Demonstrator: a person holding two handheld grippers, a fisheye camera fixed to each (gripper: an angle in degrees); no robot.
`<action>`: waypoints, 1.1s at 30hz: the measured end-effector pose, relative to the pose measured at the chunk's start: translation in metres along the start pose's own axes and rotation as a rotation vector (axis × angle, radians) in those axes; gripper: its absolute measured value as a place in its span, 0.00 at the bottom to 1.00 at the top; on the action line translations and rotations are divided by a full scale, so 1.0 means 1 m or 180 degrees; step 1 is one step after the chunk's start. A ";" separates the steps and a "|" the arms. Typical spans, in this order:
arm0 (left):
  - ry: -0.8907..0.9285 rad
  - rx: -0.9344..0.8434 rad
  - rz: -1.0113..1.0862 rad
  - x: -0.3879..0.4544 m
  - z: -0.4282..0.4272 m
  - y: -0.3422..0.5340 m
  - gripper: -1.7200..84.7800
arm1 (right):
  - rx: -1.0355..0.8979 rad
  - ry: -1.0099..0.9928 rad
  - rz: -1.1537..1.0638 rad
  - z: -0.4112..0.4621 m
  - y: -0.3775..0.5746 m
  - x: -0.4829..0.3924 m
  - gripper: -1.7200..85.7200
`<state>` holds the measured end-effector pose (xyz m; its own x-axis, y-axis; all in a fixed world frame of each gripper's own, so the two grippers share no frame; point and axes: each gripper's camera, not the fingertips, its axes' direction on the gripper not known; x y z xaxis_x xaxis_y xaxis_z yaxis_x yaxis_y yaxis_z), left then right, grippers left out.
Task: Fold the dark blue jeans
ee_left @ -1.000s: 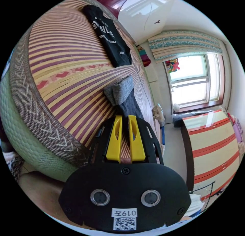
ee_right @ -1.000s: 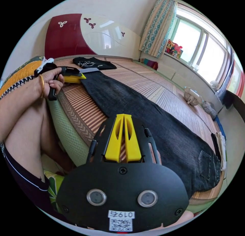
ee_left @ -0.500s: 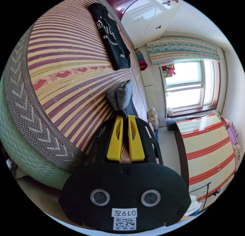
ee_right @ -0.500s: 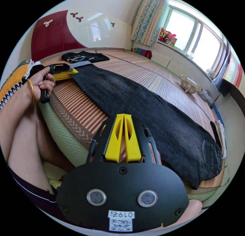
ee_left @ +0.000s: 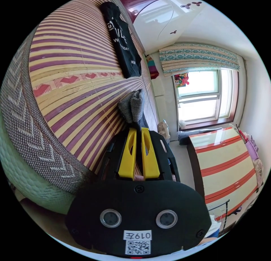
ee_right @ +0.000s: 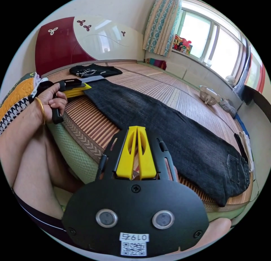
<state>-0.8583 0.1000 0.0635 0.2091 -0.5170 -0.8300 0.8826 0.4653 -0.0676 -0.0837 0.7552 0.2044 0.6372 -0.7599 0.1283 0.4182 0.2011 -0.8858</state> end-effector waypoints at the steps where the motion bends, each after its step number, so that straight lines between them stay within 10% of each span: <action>1: 0.0019 -0.0001 -0.0008 -0.001 0.002 0.001 0.06 | -0.0066 0.0006 -0.0008 0.003 -0.001 -0.001 0.01; 33: -0.0248 0.0060 0.1143 0.073 0.097 0.130 0.06 | -0.0465 -0.0308 -0.0611 0.010 -0.002 0.043 0.11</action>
<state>-0.6875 0.0529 0.0479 0.5378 -0.3765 -0.7543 0.7545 0.6142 0.2313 -0.0512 0.7282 0.2159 0.6170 -0.7115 0.3363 0.4440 -0.0380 -0.8952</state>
